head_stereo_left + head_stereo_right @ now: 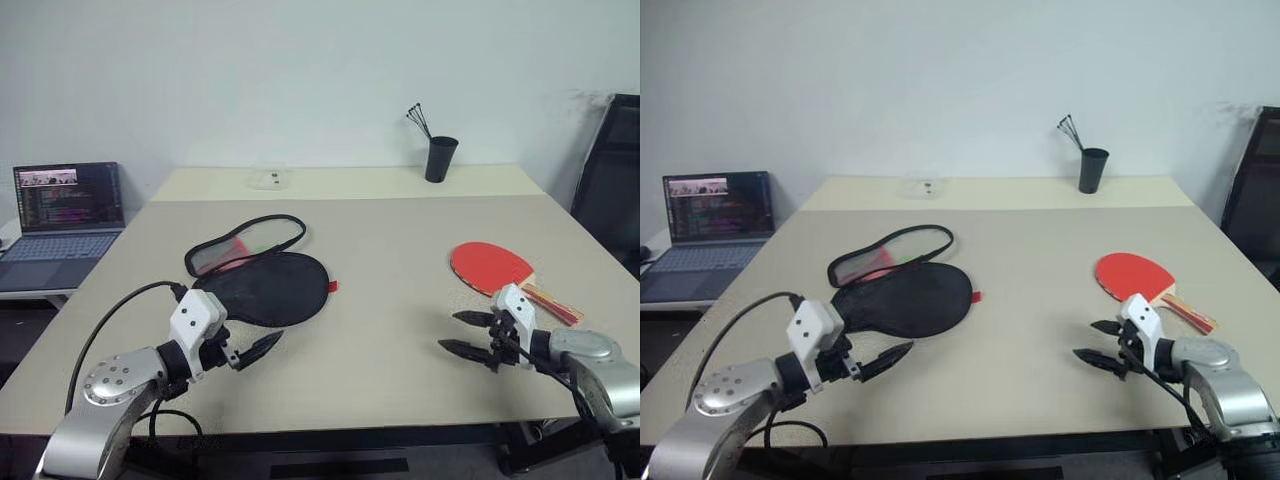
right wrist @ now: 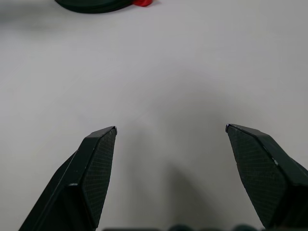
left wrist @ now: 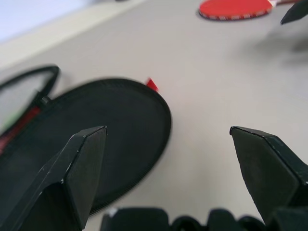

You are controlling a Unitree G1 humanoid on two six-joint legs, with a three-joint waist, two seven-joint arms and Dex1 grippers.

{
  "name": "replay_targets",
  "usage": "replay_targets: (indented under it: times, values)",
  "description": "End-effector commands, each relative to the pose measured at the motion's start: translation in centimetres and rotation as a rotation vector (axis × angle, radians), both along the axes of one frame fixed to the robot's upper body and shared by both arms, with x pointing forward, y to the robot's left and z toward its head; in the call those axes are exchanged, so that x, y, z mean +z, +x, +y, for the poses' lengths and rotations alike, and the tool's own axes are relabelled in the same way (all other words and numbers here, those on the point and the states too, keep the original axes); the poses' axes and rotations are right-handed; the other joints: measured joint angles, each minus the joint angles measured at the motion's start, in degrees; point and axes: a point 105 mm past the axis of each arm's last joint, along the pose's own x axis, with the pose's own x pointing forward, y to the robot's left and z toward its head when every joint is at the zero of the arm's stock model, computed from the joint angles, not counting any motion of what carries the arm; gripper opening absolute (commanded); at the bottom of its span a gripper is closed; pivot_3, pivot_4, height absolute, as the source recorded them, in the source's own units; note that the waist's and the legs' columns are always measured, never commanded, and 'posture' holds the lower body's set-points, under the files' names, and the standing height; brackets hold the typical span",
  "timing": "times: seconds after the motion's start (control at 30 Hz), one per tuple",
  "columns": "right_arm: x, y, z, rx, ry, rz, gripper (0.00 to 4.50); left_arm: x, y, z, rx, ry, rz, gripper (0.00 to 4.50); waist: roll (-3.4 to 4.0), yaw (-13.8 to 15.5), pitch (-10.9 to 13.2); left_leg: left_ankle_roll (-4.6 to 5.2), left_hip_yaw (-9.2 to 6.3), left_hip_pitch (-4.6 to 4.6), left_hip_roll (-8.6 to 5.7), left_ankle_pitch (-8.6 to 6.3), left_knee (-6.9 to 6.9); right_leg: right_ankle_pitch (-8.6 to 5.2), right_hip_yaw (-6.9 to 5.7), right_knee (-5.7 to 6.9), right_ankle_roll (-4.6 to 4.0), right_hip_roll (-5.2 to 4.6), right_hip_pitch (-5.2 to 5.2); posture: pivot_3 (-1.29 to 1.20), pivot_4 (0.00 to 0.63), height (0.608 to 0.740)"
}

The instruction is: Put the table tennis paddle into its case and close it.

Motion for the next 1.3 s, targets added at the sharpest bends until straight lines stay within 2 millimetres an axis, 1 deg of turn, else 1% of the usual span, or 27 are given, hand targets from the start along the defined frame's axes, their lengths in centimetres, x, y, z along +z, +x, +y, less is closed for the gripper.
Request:
replay_targets:
  times: [0.03, 0.1, 0.2, 0.3, 0.37, 0.5, 0.53, 0.63, 0.77, 0.87, 0.93, 1.0, 1.13, 1.3]
  values:
    - [2.2, 0.2, -0.4, -0.012, -0.007, -0.065, 3.96, 0.0, 0.2, 0.2, -0.008, 0.009, -0.028, 4.49, -0.01, 0.07, 0.0, 0.0, -0.02, 0.0, 0.0, 0.0, 0.02, 0.0, -0.03, 0.02, -0.01, 0.0, 0.0, 0.0, 0.15, 0.74]
    - [2.2, 0.1, -0.6, -0.023, -0.01, -0.067, 3.96, -0.3, 0.6, 0.4, -0.006, 0.012, -0.034, 4.49, -0.02, 0.13, 0.0, 0.0, -0.04, 0.01, -0.01, 0.0, 0.03, -0.01, -0.05, 0.02, -0.02, 0.0, 0.01, 0.0, 0.15, 0.74]
    - [2.7, -0.5, -0.3, -0.015, -0.016, -0.068, 3.96, 0.3, 1.2, 0.7, 0.009, -0.018, -0.058, 4.49, -0.04, 0.19, 0.02, 0.0, -0.03, -0.02, -0.03, 0.0, 0.02, -0.01, -0.06, -0.01, -0.02, 0.02, 0.0, 0.0, 0.15, 0.74]
    - [3.4, -0.9, 0.3, -0.002, -0.024, -0.076, 3.96, 0.6, 1.6, 1.9, 0.031, -0.028, -0.06, 4.49, -0.04, 0.17, 0.02, -0.02, 0.0, -0.07, -0.04, -0.02, 0.0, 0.0, -0.03, -0.06, -0.01, 0.02, -0.02, 0.0, 0.15, 0.74]
    - [3.6, -1.1, 0.9, 0.013, -0.014, -0.075, 3.96, 0.4, 1.6, 2.9, 0.047, -0.002, -0.056, 4.49, -0.05, 0.07, 0.02, -0.01, 0.03, -0.07, -0.03, -0.04, 0.0, 0.0, -0.01, -0.06, 0.0, 0.01, -0.03, 0.0, 0.15, 0.74]
    - [3.8, -0.8, 2.7, 0.048, 0.014, -0.086, 3.96, 0.7, 1.4, 4.9, 0.094, 0.029, -0.067, 4.49, -0.09, 0.0, 0.04, -0.01, 0.01, -0.05, 0.03, -0.05, 0.0, -0.01, -0.03, -0.05, -0.01, 0.0, -0.04, 0.0, 0.15, 0.74]
    - [3.9, -0.8, 3.5, 0.059, 0.027, -0.092, 3.96, 0.6, 1.2, 5.7, 0.098, 0.046, -0.066, 4.49, -0.1, 0.0, 0.05, -0.01, 0.01, -0.04, 0.05, -0.05, 0.0, -0.01, -0.03, -0.04, -0.01, 0.0, -0.05, 0.0, 0.15, 0.74]
    - [4.2, -0.8, 5.1, 0.074, 0.073, -0.093, 3.96, 0.5, 1.2, 8.1, 0.132, 0.081, -0.051, 4.49, -0.1, 0.01, 0.05, -0.01, 0.0, -0.04, 0.08, -0.05, 0.0, -0.01, -0.05, -0.03, -0.02, 0.01, -0.08, 0.0, 0.15, 0.74]
    - [4.7, -1.6, 5.5, 0.136, 0.089, -0.09, 3.96, 0.4, 2.2, 8.9, 0.088, 0.124, 0.019, 4.49, -0.13, 0.59, 0.07, -0.01, 0.01, -0.18, 0.01, -0.05, -0.02, -0.01, -0.07, -0.05, -0.02, 0.01, -0.18, 0.0, 0.15, 0.74]
    - [5.1, -2.8, 6.7, 0.206, 0.113, -0.084, 3.96, 0.3, 3.4, 10.1, 0.092, 0.148, 0.037, 4.49, -0.16, 1.25, 0.07, -0.01, 0.01, -0.24, -0.07, -0.05, 0.0, -0.01, -0.11, -0.06, -0.01, 0.02, -0.21, 0.0, 0.15, 0.74]
    - [5.2, -3.6, 7.3, 0.261, 0.096, -0.074, 3.96, 0.2, 4.0, 10.4, 0.083, 0.157, 0.042, 4.49, -0.16, 1.31, 0.07, -0.01, 0.05, -0.26, -0.06, -0.06, 0.01, 0.0, -0.09, -0.07, -0.01, 0.08, -0.23, 0.0, 0.15, 0.74]
    - [5.4, -4.0, 7.3, 0.295, 0.071, -0.077, 3.96, 0.2, 4.6, 10.2, 0.059, 0.137, 0.057, 4.49, -0.17, 1.33, 0.07, -0.01, 0.1, -0.28, -0.06, -0.08, 0.0, 0.0, -0.08, -0.08, 0.0, 0.04, -0.25, 0.0, 0.15, 0.74]
    - [5.8, -3.8, 7.4, 0.301, 0.062, -0.095, 3.98, 0.3, 6.0, 10.0, 0.053, 0.117, 0.067, 4.49, -0.26, 1.37, 0.04, 0.0, 0.05, -0.58, -0.01, -0.08, 0.09, 0.02, -0.09, 0.0, 0.01, 0.05, -0.49, 0.0, 0.15, 0.74]
    - [5.4, -3.8, 7.3, 0.28, 0.071, -0.105, 3.98, -0.9, 6.7, 9.6, 0.015, 0.171, 0.107, 4.49, -0.26, 1.3, 0.04, 0.0, 0.06, -0.62, 0.0, -0.08, 0.09, 0.02, -0.07, 0.04, 0.01, 0.18, -0.56, 0.0, 0.15, 0.74]
